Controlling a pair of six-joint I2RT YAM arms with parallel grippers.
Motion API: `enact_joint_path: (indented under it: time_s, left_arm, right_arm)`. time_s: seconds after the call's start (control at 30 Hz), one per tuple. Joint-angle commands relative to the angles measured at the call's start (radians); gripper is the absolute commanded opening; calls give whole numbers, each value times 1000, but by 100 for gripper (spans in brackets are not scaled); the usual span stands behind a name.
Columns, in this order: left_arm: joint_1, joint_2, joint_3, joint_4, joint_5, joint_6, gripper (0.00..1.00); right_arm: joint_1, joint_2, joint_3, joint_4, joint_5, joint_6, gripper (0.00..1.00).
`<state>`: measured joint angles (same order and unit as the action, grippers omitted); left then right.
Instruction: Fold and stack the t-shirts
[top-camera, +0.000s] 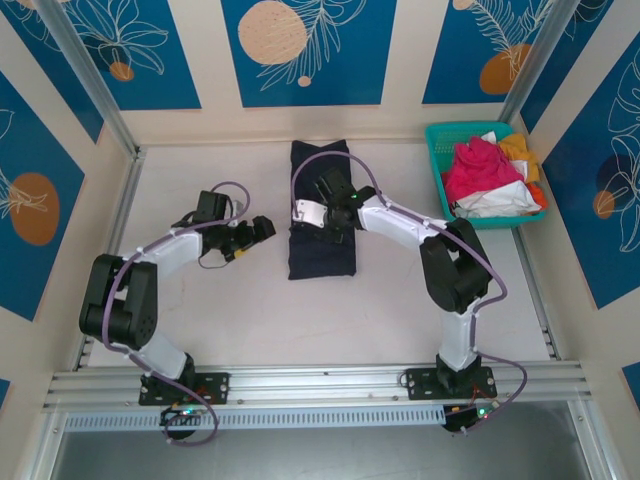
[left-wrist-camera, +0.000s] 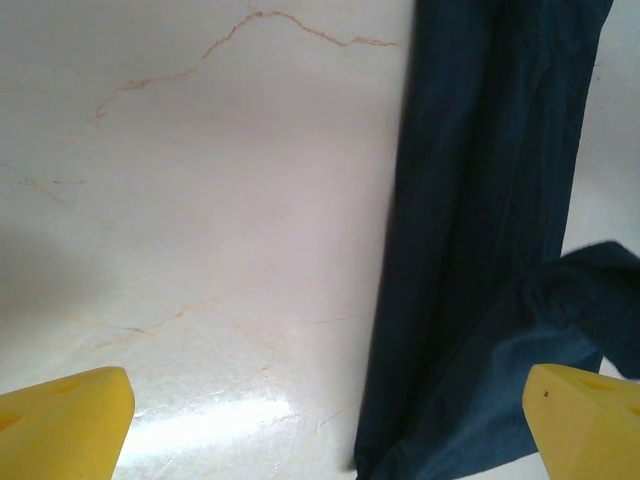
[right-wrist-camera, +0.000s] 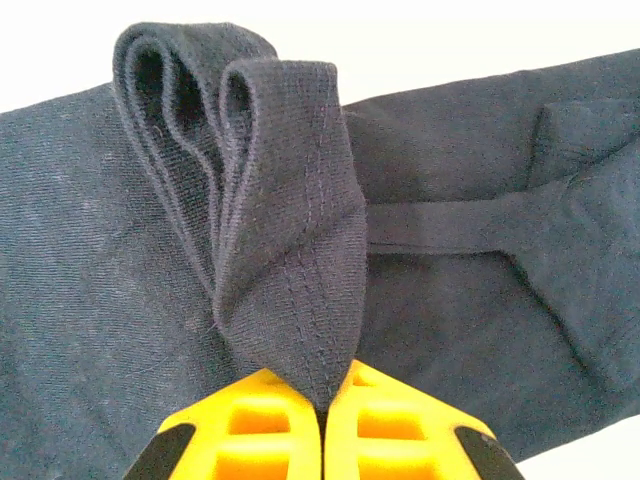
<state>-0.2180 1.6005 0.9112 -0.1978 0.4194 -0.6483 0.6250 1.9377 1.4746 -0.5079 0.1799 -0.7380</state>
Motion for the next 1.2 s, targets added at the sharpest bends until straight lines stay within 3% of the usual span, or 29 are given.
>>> enact_joint_path:
  time_s: [0.0, 1.17]
  left_arm:
    - [14, 7, 0, 9, 28, -1, 100]
    - [13, 0, -11, 10, 40, -5, 100]
  right_arm:
    - [-12, 35, 46, 21, -23, -26, 0]
    - [-59, 222, 135, 59, 27, 11, 0]
